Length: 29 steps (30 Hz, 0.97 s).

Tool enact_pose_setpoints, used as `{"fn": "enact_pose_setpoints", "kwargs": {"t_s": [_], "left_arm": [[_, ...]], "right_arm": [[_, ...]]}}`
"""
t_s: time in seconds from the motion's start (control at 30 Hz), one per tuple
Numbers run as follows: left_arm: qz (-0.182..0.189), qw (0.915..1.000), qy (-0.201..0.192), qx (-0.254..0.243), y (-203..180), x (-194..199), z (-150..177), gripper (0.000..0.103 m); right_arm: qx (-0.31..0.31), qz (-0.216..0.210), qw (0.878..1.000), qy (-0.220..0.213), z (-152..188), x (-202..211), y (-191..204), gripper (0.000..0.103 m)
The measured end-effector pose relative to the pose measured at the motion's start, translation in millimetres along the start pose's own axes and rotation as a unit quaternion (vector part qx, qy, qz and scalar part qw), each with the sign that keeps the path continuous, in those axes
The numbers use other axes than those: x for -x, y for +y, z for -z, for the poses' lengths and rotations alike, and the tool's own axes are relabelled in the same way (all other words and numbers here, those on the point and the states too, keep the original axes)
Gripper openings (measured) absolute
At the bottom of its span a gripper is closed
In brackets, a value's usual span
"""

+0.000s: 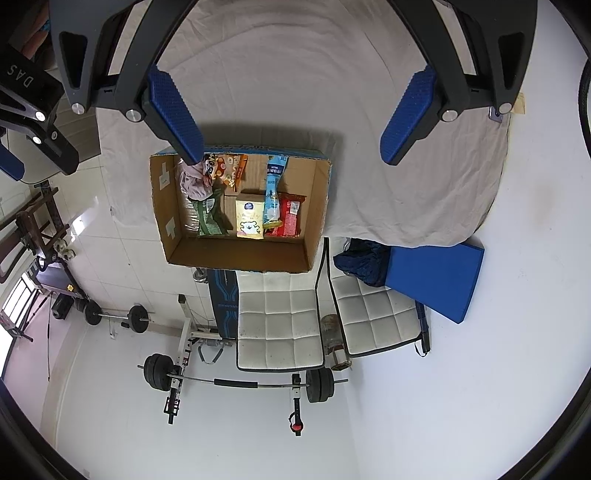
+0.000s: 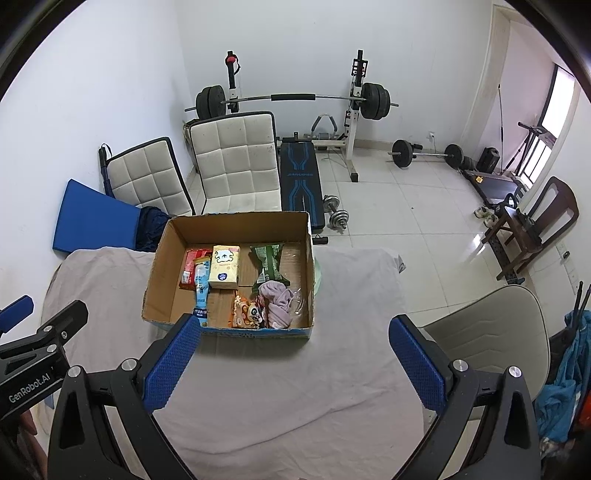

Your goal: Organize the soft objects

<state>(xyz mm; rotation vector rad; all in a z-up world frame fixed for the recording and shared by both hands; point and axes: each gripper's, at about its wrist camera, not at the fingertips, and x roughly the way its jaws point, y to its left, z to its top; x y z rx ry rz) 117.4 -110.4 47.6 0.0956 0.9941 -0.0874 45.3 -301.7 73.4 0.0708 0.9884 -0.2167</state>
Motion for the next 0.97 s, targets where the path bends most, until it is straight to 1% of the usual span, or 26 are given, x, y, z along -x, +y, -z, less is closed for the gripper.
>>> {"fn": "enact_pose_setpoints", "kwargs": {"t_s": [0.53,0.83,0.97], "left_arm": [[-0.002,1.0,0.003,0.0,0.2,-0.4,0.0,0.098],[0.001,1.0,0.004,0.001,3.3,-2.4,-0.3,0.098],[-0.004,1.0,0.004,0.005,7.6,-4.3,0.8,0.098]], "right_arm": [[0.001,0.005,1.0,-0.001,-0.6,2.3,-0.8,0.103],[0.001,0.005,1.0,0.001,-0.7,3.1,0.8,0.103],[0.003,0.003,1.0,0.002,-1.0,2.7,2.9,0.103]]}}
